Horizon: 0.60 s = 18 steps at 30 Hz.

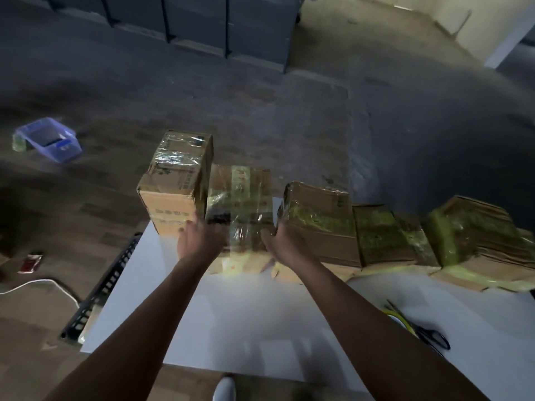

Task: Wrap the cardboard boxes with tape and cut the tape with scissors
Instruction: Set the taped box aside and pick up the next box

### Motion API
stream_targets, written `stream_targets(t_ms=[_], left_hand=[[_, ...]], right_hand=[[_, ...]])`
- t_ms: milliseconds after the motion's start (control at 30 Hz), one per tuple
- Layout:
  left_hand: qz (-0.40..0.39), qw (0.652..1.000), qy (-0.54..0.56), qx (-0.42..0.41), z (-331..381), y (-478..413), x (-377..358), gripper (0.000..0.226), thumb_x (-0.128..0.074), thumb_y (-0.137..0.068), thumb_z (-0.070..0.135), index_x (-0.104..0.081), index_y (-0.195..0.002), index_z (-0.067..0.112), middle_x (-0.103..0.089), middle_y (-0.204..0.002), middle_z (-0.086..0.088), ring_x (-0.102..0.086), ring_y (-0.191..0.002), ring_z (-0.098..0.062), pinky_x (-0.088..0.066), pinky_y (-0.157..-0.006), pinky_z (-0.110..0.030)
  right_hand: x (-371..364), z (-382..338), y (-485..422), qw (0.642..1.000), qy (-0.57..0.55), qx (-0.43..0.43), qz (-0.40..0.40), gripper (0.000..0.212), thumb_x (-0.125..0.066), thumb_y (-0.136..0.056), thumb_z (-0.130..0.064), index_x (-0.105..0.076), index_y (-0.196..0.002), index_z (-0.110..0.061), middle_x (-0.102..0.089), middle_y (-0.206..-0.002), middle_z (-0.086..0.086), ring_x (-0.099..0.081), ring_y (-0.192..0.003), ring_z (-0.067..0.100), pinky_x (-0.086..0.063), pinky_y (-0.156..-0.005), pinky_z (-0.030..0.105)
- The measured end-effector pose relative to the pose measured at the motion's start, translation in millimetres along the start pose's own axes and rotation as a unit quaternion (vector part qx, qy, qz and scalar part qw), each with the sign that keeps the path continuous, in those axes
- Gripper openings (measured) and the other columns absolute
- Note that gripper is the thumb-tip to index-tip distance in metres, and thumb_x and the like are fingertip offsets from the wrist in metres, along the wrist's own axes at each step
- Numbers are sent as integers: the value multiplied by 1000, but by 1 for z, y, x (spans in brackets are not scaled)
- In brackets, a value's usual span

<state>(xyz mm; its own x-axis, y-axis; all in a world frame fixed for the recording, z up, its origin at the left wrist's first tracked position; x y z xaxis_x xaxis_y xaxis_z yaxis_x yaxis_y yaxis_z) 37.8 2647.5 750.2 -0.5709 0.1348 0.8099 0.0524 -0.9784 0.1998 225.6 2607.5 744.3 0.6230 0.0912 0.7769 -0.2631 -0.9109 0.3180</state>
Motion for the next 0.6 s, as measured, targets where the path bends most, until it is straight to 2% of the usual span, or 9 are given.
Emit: stream_targets(t_ms=[67,133,167,233,333,400,467,500,600], left_hand=[[-41,998,-42,11,-10,2,0,48,-43,-97,37,-41,-132,5,-55,-124,-25,-52,-113,-40,-43,-92,-43],[-101,991,-85,-2,-17,7,-8,36,-41,-98,46,-58,-104,15,-63,-107,-16,-60,-101,-35,-47,-81,-39],[-113,989,-91,10,-22,10,-10,37,-42,-96,49,-58,-87,17,-64,-96,-11,-62,-95,-32,-47,-76,-37],[-105,992,-62,33,-32,17,-14,49,-44,-93,57,-55,-76,12,-62,-83,-5,-64,-84,-27,-46,-67,-33],[-50,998,-23,34,-38,32,-15,54,-43,-95,56,-61,-77,8,-66,-80,-8,-60,-70,-20,-45,-59,-30],[-20,999,-9,42,-37,44,-17,48,-44,-97,49,-62,-88,6,-67,-89,-12,-58,-73,-23,-43,-60,-32],[-24,995,69,73,-33,56,-26,43,-46,-98,42,-56,-106,1,-64,-98,-17,-59,-83,-29,-47,-69,-36],[-35,988,124,91,-31,62,-31,41,-47,-98,39,-51,-114,1,-61,-102,-17,-58,-87,-30,-47,-73,-37],[-27,980,178,91,-29,79,-35,36,-48,-99,31,-50,-124,5,-59,-113,-20,-53,-92,-29,-42,-78,-35]], right_hand=[[-2,7,4,999,24,12,-24,41,-39,-94,-52,-57,-99,-15,-61,-86,5,-58,-78,27,-38,-65,30],[-3,13,12,998,42,31,-46,44,-37,-96,-52,-46,-67,-19,-45,-62,0,-46,-58,21,-35,-58,31],[-3,15,15,997,43,41,-54,47,-37,-97,-51,-40,-61,-21,-39,-57,-2,-40,-52,17,-32,-54,30],[-1,24,22,996,30,51,-67,49,-36,-98,-52,-41,-61,-20,-38,-55,-2,-40,-51,16,-30,-53,31],[14,46,31,995,81,53,-7,40,-40,-97,-49,-50,-73,-19,-50,-65,0,-56,-67,23,-34,-55,29],[35,68,36,979,179,44,86,34,-48,-95,-48,-55,-111,-19,-61,-101,7,-59,-99,28,-44,-71,32],[52,94,38,964,248,19,93,69,-55,-88,-57,-33,-143,-23,-38,-144,15,-39,-130,34,-39,-98,45],[58,108,37,962,265,2,68,83,-58,-85,-60,-19,-150,-26,-21,-155,15,-25,-140,37,-32,-105,52],[61,143,36,963,267,-15,14,94,-62,-86,-53,0,-153,-34,7,-159,21,-8,-146,41,-25,-113,52]])
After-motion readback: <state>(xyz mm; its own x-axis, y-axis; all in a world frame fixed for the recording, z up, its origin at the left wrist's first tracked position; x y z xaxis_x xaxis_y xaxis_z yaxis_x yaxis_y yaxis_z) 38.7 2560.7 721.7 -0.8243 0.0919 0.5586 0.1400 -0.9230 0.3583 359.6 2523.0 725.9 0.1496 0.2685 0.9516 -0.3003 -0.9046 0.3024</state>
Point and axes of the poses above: each hand's wrist, its own y-axis away from the middle knuckle, its own x-axis out of the back of the hand, z = x × y, the point moved 4 cm from there along -y, towards the middle knuckle
